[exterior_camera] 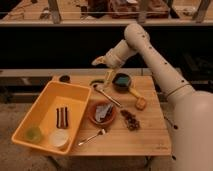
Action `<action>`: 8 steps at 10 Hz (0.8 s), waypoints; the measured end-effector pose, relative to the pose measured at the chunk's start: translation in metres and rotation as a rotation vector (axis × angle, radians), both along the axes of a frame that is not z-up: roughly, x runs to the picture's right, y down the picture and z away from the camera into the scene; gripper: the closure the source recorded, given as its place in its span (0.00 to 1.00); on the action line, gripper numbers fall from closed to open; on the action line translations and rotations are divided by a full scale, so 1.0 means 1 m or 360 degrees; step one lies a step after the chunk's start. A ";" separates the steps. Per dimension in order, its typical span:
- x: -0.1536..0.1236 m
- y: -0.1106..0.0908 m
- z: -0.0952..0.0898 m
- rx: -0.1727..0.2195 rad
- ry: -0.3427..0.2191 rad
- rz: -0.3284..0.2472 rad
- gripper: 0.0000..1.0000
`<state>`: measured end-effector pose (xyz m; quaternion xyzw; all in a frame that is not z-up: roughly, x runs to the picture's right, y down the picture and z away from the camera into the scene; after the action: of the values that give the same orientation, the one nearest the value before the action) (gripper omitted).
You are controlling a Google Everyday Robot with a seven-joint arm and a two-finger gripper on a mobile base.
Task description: Place fork in plastic cup
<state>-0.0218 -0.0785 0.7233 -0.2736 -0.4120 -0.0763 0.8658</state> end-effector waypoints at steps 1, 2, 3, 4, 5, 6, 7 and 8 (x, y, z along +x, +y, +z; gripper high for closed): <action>0.000 0.000 0.000 0.0000 0.0000 0.0000 0.20; 0.000 0.000 0.000 0.0000 0.0000 0.0000 0.20; 0.000 0.000 0.000 0.0000 0.0000 0.0000 0.20; 0.000 0.000 0.000 0.0000 0.0000 0.0000 0.20; 0.000 0.000 0.000 0.0000 0.0000 0.0000 0.20; 0.000 0.000 -0.001 0.0002 0.0001 -0.0005 0.20; -0.001 0.002 -0.002 0.0009 0.0001 -0.0022 0.20; -0.002 0.006 -0.003 0.0025 0.0003 -0.0046 0.20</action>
<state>-0.0240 -0.0729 0.7204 -0.2729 -0.4066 -0.0919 0.8670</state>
